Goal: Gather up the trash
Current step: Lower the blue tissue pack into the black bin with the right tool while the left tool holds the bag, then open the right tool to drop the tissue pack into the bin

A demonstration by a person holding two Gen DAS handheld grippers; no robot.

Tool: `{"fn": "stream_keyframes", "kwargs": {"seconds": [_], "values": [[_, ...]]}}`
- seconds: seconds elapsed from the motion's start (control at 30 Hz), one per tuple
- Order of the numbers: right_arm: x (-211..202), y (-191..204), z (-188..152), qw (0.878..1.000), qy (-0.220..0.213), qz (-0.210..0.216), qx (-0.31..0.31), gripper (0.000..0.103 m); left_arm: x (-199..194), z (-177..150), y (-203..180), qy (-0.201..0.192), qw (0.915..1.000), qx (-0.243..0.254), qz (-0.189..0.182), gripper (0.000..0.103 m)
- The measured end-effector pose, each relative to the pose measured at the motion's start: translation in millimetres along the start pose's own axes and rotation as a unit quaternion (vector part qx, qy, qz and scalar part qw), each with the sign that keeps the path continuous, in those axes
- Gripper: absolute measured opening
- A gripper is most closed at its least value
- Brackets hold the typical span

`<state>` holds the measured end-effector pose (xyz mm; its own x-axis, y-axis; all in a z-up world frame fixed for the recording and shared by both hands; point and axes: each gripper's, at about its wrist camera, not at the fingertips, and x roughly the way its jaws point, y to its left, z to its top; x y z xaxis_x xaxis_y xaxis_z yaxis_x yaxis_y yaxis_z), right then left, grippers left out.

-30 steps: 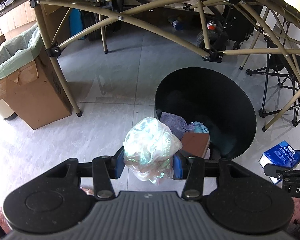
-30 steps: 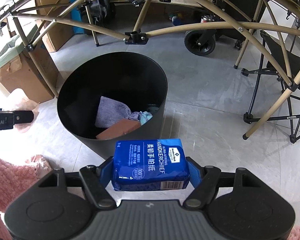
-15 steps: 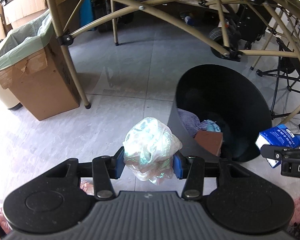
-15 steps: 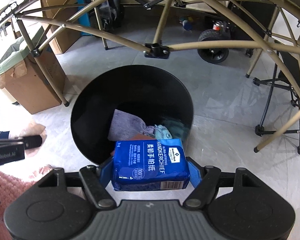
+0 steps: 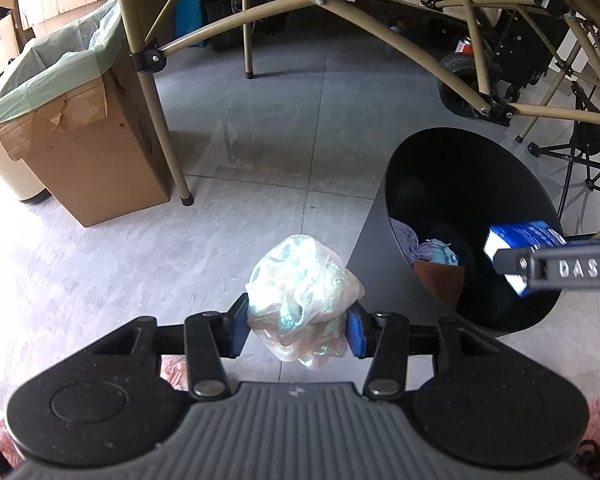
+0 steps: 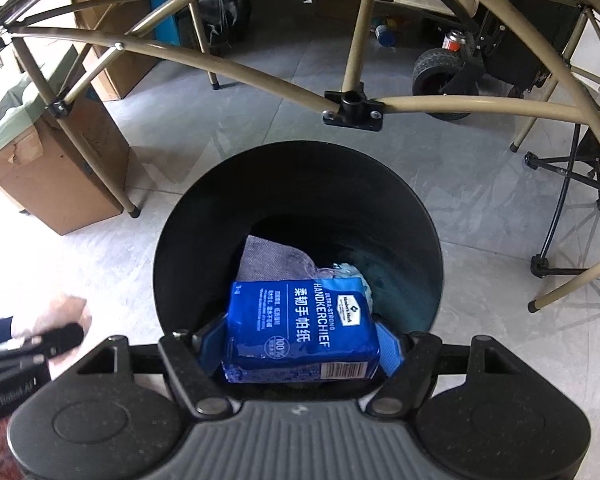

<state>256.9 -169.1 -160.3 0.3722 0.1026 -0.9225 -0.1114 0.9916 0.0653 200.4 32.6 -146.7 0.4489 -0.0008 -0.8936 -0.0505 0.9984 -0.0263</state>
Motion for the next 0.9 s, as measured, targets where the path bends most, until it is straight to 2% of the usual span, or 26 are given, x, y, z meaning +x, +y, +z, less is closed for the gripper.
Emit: {"fn": "stream_keyframes", "kwargs": {"seconds": [0.3,0.6,0.9], "values": [[24.5,4.4,21.1,1.000,0.020,-0.004,0.020,0.073,9.4,2.2,3.0,0.017,0.9998,-0.003,0.005,0.048],[41.8,3.3,24.0,0.998,0.044,-0.004,0.036,0.073,17.9,3.5,5.4,0.027,0.9996,-0.005,0.007,0.048],[44.9,8.3,27.1,0.998,0.049,-0.013,0.027,0.073,19.4,3.0,6.2,0.030,0.9995,-0.010,0.009,0.048]]}}
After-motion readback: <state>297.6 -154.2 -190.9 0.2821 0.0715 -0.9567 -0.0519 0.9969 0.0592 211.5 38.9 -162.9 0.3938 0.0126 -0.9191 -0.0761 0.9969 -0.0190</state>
